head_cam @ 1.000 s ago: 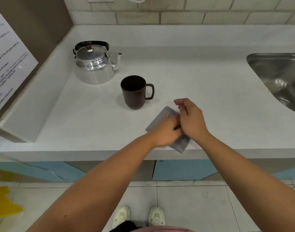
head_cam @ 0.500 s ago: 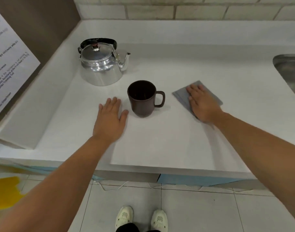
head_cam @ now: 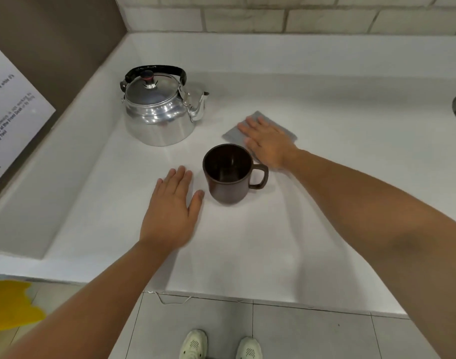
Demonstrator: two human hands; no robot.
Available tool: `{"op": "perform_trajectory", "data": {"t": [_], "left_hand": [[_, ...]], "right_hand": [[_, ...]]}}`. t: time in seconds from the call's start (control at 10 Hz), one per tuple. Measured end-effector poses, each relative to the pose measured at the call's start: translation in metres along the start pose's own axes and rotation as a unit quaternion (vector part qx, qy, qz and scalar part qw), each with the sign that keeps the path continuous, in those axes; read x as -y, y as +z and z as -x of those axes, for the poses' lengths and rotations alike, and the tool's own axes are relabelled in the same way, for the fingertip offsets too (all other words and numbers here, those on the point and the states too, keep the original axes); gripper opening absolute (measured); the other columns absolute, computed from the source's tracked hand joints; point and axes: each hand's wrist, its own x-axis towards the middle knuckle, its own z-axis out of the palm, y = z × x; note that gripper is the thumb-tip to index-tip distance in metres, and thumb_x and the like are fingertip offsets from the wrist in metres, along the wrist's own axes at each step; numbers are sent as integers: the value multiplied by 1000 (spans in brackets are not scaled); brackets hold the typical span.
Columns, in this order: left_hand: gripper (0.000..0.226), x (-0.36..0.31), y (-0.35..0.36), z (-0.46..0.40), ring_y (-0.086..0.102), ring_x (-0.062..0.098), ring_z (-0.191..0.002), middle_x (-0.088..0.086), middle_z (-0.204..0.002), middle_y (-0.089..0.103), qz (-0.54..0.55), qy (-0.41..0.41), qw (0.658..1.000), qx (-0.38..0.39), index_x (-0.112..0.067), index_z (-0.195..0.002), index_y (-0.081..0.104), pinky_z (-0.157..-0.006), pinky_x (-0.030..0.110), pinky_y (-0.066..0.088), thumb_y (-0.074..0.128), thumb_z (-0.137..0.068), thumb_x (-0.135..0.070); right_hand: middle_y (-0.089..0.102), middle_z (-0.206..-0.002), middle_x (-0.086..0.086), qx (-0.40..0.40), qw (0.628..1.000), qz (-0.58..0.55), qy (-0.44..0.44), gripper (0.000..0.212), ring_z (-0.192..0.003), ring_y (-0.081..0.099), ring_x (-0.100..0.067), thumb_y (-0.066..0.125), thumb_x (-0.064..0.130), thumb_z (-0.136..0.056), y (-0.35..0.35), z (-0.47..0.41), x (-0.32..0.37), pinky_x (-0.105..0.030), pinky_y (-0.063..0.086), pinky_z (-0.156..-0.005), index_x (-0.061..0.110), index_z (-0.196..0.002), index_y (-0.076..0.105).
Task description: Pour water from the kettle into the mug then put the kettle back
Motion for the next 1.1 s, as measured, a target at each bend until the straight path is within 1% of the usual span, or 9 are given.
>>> {"op": "perform_trajectory", "data": {"t": [0.1,0.2,0.3,0.4,0.6,0.8,0.9,1.0,1.1], "left_hand": [[59,1,0,0,12,20,-148,8,-160,23,-1,0,1000,6,-9,-151,28,-118,31,-2,30,-102,-43],[59,1,0,-1,12,21,-148,9,-160,22,-2,0,1000,13,-8,-151,28,-119,32,-1,30,-103,-43],[60,1,-1,-1,11,21,-148,9,-161,21,-1,-5,1000,22,-7,-151,27,-119,34,0,31,-103,-42],[60,1,-3,0,11,22,-148,10,-161,21,1,-3,999,32,-7,-151,25,-120,37,2,29,-103,-43],[60,2,-2,0,11,25,-148,12,-161,19,-3,2,999,35,-6,-151,24,-119,37,2,28,-103,-42],[59,1,-5,0,11,26,-148,12,-161,18,-22,4,999,49,-5,-152,22,-120,39,4,27,-104,-40],[60,1,-15,-4,15,27,-147,12,-161,20,-40,6,995,91,-6,-151,24,-119,40,11,29,-103,-42],[57,-2,-46,-28,41,29,-131,13,-146,43,-62,2,981,185,-7,-137,46,-105,40,35,32,-101,-50],[66,-9,-87,-48,47,28,-125,12,-141,50,-66,-20,946,318,-8,-131,54,-99,35,34,23,-101,-57]], "right_hand": [[2,-164,-8,-17,989,-11,148,55,-149,-3,-28,12,38,-102,-3,37,1,-38,-1,-120,20,-154,6],[2,-163,-9,-45,978,-38,201,56,-149,-5,-30,12,37,-102,7,93,20,-39,-2,-120,17,-154,6],[-2,-163,-7,-51,965,-46,254,56,-149,-9,-28,11,38,-102,21,142,50,-39,-4,-121,19,-154,1],[-9,-163,-7,-39,950,-41,306,57,-148,-13,-27,8,39,-101,31,175,81,-41,-5,-121,20,-153,-7],[-9,-163,-10,-69,926,-33,370,59,-149,-11,-30,11,39,-101,37,204,116,-42,-7,-120,17,-153,-8],[-8,-163,-10,-71,921,-40,380,59,-149,-9,-31,11,38,-101,35,210,125,-41,-6,-119,17,-153,-6],[4,-163,-10,-36,923,-14,382,59,-148,5,-33,14,39,-101,26,210,125,-45,6,-118,16,-154,3],[35,-150,-12,25,930,46,364,53,-134,35,-34,23,40,-98,-3,204,116,-45,26,-107,16,-145,29],[56,-130,-7,119,931,11,345,45,-118,52,-29,32,42,-94,-48,198,99,-41,36,-96,15,-125,52]]}}
